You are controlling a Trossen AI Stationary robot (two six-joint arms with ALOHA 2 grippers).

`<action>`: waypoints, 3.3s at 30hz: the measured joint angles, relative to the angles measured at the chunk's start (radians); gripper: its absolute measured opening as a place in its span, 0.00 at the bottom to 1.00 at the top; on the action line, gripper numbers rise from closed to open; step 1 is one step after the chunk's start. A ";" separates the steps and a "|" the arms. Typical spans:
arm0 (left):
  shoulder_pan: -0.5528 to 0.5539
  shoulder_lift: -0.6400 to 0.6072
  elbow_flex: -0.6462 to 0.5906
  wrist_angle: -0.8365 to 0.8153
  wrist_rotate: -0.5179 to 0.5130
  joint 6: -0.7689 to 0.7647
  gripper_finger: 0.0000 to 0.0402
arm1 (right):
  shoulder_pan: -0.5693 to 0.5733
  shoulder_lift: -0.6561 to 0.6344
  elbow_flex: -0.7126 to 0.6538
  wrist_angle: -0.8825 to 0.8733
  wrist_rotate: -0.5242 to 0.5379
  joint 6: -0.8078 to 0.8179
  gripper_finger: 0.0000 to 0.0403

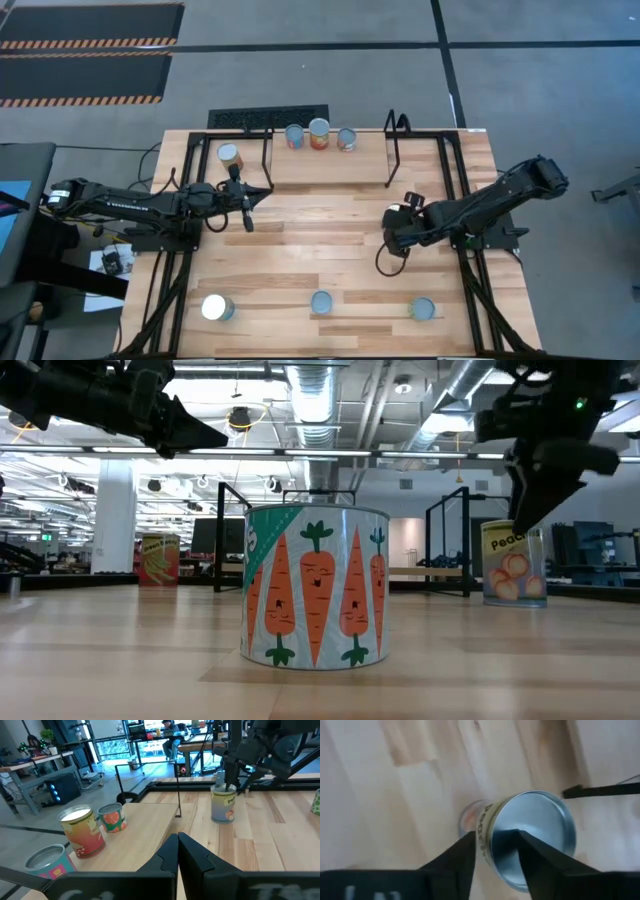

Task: Pick and place cans onto a shelf
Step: Put the right light blue can on the shelf, then put the white can on the shelf aligned with the other green can

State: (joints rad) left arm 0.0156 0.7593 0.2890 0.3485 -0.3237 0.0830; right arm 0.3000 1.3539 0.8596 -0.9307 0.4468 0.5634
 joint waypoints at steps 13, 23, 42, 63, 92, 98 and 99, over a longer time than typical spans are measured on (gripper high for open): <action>0.000 0.000 0.000 0.001 0.000 0.000 0.00 | 0.006 0.032 0.086 -0.062 0.018 -0.114 0.03; 0.000 0.000 0.000 0.001 0.000 0.001 0.00 | -0.036 -0.011 0.247 0.029 0.040 -0.363 0.02; 0.000 0.000 0.000 0.001 0.000 0.002 0.00 | -0.694 0.057 0.302 0.321 -0.200 -1.206 0.01; 0.000 0.000 0.000 -0.001 0.005 0.001 0.00 | -0.853 0.290 0.461 0.208 -0.218 -1.220 0.01; 0.000 0.000 0.000 -0.001 0.005 0.000 0.00 | -0.905 0.287 0.460 0.255 -0.207 -1.110 0.15; 0.000 0.000 0.000 -0.001 0.005 0.000 0.00 | -0.894 0.272 0.459 0.280 -0.161 -1.117 0.14; 0.000 0.000 0.000 -0.001 0.005 0.000 0.00 | -0.888 0.260 0.459 0.281 -0.156 -1.120 0.13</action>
State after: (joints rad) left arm 0.0156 0.7593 0.2890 0.3477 -0.3191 0.0826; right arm -0.5885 1.6143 1.3190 -0.6493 0.2903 -0.5567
